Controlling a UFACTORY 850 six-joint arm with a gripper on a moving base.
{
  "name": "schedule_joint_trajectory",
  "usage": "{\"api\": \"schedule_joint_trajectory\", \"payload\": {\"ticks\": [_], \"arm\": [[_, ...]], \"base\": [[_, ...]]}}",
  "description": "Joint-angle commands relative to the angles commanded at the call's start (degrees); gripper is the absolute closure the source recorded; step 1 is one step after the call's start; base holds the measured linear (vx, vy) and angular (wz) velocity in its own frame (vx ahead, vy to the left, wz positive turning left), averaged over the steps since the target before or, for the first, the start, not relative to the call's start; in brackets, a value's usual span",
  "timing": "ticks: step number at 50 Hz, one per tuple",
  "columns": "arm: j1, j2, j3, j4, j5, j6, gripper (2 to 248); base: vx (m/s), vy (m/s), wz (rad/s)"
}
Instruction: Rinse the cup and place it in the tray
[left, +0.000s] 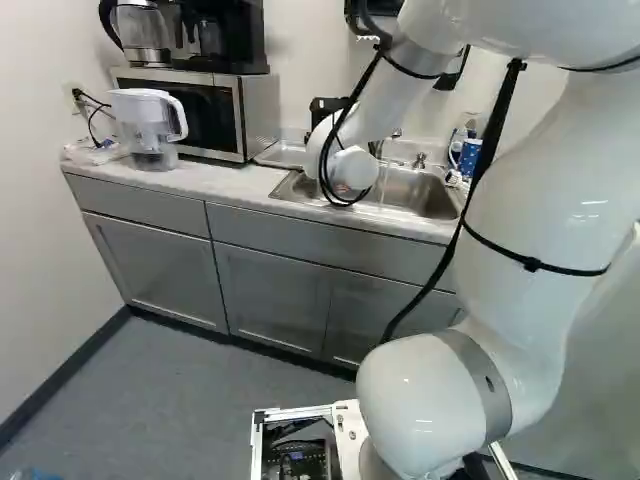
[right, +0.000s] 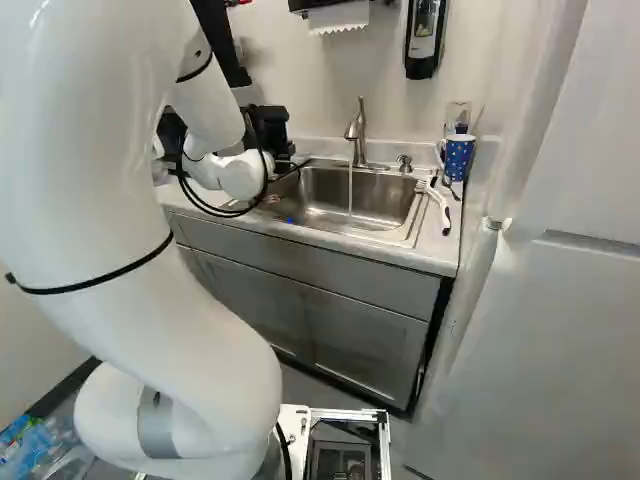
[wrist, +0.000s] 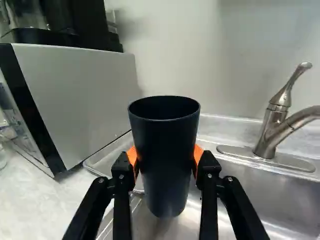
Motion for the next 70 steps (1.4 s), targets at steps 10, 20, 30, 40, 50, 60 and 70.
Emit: {"api": "schedule_joint_trajectory", "payload": {"ticks": [10, 20, 30, 40, 50, 60, 70], "arm": [[-1.7, 0.4, 1.5, 0.4, 0.0, 0.0, 127], [-3.4, 0.1, 2.6, 0.8, -0.4, 0.0, 127], [-5.1, -0.3, 3.5, 1.3, -1.2, 0.0, 127], [-6.9, -0.7, 4.4, 1.3, -1.2, 0.0, 127], [-8.6, -0.8, 5.7, 1.3, -1.2, 0.0, 127], [-10.5, -1.0, 6.8, 1.3, -1.2, 0.0, 127], [-12.3, -1.7, 6.8, 1.3, -1.2, 0.0, 127]], "base": [[0.000, 0.000, 0.000], [0.000, 0.000, 0.000], [0.000, 0.000, 0.000], [0.000, 0.000, 0.000], [0.000, 0.000, 0.000], [0.000, 0.000, 0.000], [0.000, 0.000, 0.000]]}}
